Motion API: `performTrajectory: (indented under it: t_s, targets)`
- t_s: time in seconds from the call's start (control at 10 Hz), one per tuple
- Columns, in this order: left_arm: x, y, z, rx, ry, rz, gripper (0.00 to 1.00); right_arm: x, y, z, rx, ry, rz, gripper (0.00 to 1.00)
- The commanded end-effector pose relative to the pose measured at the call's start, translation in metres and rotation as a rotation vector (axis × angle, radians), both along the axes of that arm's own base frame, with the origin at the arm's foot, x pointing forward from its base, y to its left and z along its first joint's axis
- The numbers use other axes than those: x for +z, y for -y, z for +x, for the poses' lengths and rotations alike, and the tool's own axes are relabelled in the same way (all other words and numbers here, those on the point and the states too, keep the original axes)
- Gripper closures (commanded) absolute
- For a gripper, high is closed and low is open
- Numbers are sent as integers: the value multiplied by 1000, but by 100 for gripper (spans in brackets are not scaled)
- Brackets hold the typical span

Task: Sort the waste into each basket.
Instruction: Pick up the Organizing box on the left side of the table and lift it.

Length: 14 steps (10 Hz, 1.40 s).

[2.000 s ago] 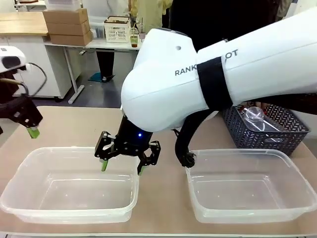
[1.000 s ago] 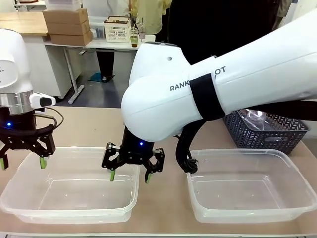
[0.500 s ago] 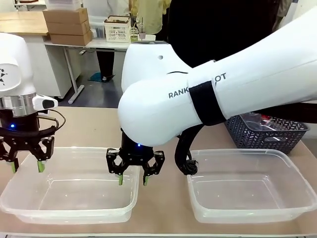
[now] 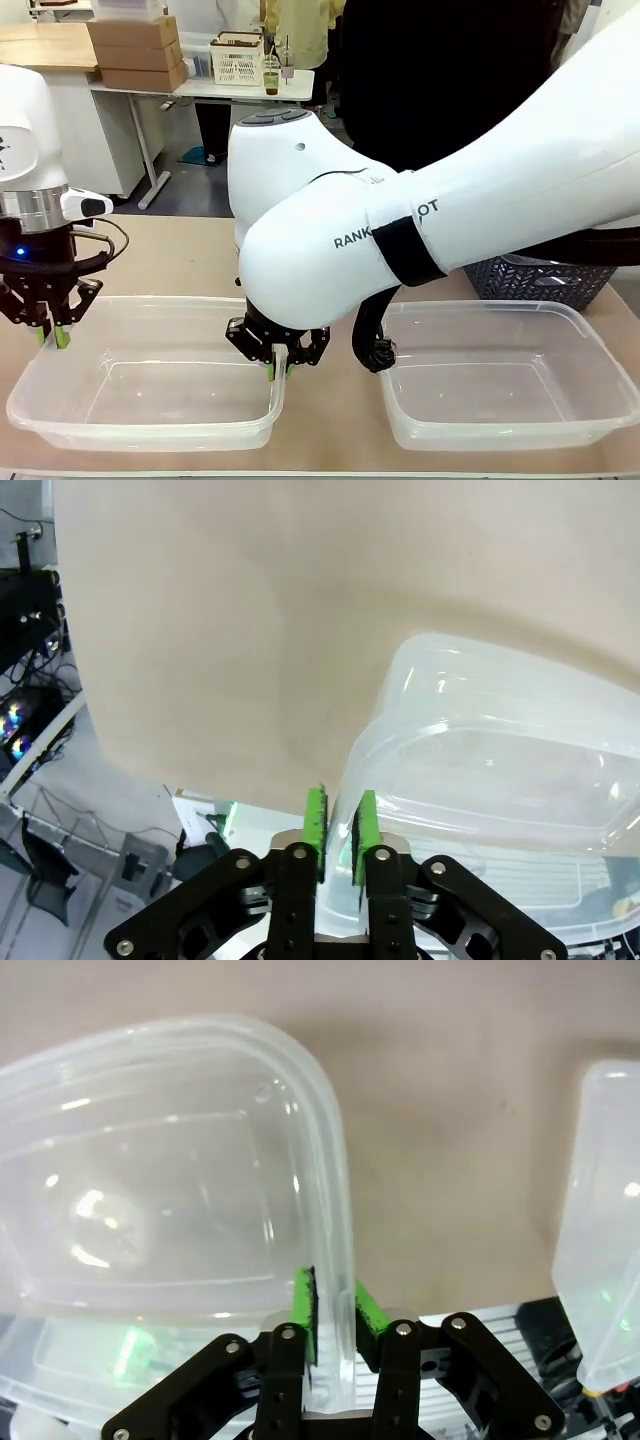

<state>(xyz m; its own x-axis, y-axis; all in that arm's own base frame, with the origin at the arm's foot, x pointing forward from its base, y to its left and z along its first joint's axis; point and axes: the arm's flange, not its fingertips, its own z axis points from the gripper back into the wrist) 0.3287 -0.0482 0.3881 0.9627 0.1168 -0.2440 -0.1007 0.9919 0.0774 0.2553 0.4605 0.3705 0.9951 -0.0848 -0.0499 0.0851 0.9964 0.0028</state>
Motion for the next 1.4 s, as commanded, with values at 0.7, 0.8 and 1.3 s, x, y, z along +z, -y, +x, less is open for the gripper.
performTrajectory:
  t_s: [0.7, 0.8, 1.3]
  targets:
    - [1, -26, -111, 119, 207, -71, 100, 54, 24, 10, -28, 9, -37, 100]
    - [37, -24, -100, 142, 277, -66, 100, 72, 41, 13, -20, -11, -26, 100]
    - [190, 20, -47, 135, 464, -142, 100, 144, 100, 19, 8, -67, -32, 100]
